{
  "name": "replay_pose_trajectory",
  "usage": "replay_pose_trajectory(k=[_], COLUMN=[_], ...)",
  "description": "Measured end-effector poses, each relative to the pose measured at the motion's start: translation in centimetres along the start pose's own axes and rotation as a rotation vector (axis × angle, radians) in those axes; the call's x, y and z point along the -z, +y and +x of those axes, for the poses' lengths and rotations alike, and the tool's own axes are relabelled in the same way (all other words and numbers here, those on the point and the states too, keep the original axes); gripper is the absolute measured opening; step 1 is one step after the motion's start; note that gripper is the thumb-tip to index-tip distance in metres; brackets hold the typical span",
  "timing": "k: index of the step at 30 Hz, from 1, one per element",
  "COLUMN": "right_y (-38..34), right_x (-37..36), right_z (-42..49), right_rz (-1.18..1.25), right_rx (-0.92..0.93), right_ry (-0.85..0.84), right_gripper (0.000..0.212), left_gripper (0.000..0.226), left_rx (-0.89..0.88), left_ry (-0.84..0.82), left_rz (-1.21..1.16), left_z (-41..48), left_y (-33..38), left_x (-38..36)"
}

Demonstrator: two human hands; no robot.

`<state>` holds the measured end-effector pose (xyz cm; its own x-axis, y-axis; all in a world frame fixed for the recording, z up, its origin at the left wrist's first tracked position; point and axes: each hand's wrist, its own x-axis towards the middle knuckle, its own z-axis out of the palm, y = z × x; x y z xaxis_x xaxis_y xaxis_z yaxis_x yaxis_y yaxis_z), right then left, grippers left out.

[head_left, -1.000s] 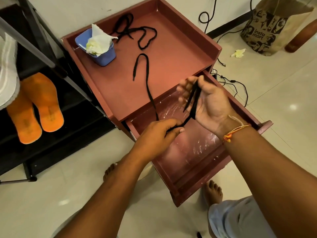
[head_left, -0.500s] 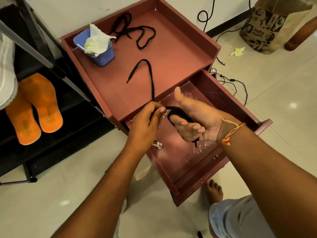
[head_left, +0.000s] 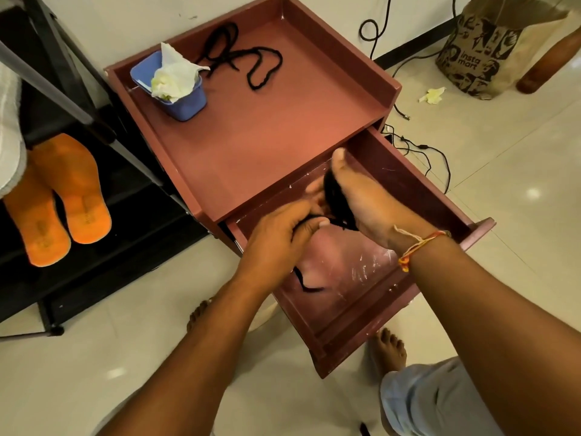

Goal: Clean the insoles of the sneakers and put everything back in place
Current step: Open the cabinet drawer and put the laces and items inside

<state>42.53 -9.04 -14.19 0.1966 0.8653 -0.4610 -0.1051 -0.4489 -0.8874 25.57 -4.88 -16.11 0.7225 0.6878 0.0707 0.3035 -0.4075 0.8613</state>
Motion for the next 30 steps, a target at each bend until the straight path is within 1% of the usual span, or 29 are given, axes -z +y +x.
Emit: replay_pose_trajectory(k=[3,4,5,6,8,10,11,12,13,15,17,18,19,21,22,23,24,25,27,28,29,30], right_y=[-0.4,-0.6,-0.7,-0.7,-0.9,-1.2,-1.3,-1.3,-1.4,-1.2,-0.9,-0.7,-0.5,-0.2,0.1,0.2,0.2,0.2,0.0,0.0,0.0,0.0], right_x=[-0.8,-0.9,-1.1,-1.0,-0.4,0.3,0.7,0.9,1.0,1.1,1.3,1.4,1.6,1.5,1.5,1.3,1.1,0.9,0.5,0.3,0.1,-0.2], right_z=[-0.9,-1.0,-1.1,-1.1,-1.2,-1.1,-0.9,-0.8,-0.6,-0.1,0.3,0.4,0.5,0.8,1.1,1.1,1.0,0.8,0.0,-0.3,-0.5,-0.7], right_rz=[-0.261,-0.292,-0.266,-0.174,0.138,0.493,0.664,0.819,0.950,1.135,1.203,1.173,1.089,0.790,0.609,0.430,0.272,0.140,-0.080,-0.145,-0.152,-0.101], right_rx=[-0.122,-0.152,-0.184,-0.220,-0.269,-0.250,-0.213,-0.161,-0.097,0.032,0.101,0.111,0.111,0.090,0.076,0.053,0.016,-0.032,-0.153,-0.209,-0.253,-0.283], right_ry=[-0.180,-0.232,-0.287,-0.351,-0.514,-0.657,-0.704,-0.714,-0.678,-0.508,-0.289,-0.185,-0.077,0.133,0.200,0.220,0.197,0.132,-0.078,-0.196,-0.305,-0.394], right_gripper=[0.091,0.092,0.092,0.090,0.084,0.076,0.073,0.070,0.068,0.063,0.066,0.070,0.075,0.081,0.082,0.082,0.083,0.086,0.092,0.095,0.094,0.089], left_gripper=[0.006,0.007,0.007,0.005,0.006,0.010,0.013,0.016,0.017,0.020,0.028,0.028,0.028,0.025,0.023,0.020,0.016,0.010,0.006,0.007,0.009,0.013], left_rx=[0.046,0.051,0.056,0.061,0.077,0.115,0.136,0.164,0.189,0.185,0.133,0.124,0.117,0.101,0.086,0.075,0.073,0.085,0.128,0.145,0.162,0.188], left_ry=[0.128,0.163,0.190,0.213,0.258,0.268,0.243,0.195,0.121,-0.069,-0.217,-0.250,-0.269,-0.300,-0.303,-0.289,-0.246,-0.181,-0.029,0.040,0.096,0.137], left_rz=[-0.099,-0.102,-0.109,-0.130,-0.165,-0.197,-0.205,-0.191,-0.148,-0.013,0.061,0.052,0.037,0.043,0.054,0.053,0.036,-0.007,-0.120,-0.183,-0.249,-0.310], left_z=[0.1,0.2,0.3,0.4,0.6,0.7,0.7,0.6,0.5,0.1,-0.3,-0.3,-0.3,-0.3,-0.2,-0.1,0.1,0.2,0.5,0.6,0.7,0.7], left_y=[-0.3,-0.4,-0.6,-0.6,-0.6,-0.8,-1.0,-1.1,-1.2,-1.2,-0.8,-0.6,-0.4,-0.2,-0.1,0.0,-0.1,-0.1,-0.3,-0.4,-0.4,-0.4], left_x=[0.3,0.4,0.4,0.4,0.5,0.4,0.2,0.0,-0.3,-0.8,-1.2,-1.2,-1.1,-0.8,-0.6,-0.5,-0.2,0.0,0.6,0.9,1.0,0.9])
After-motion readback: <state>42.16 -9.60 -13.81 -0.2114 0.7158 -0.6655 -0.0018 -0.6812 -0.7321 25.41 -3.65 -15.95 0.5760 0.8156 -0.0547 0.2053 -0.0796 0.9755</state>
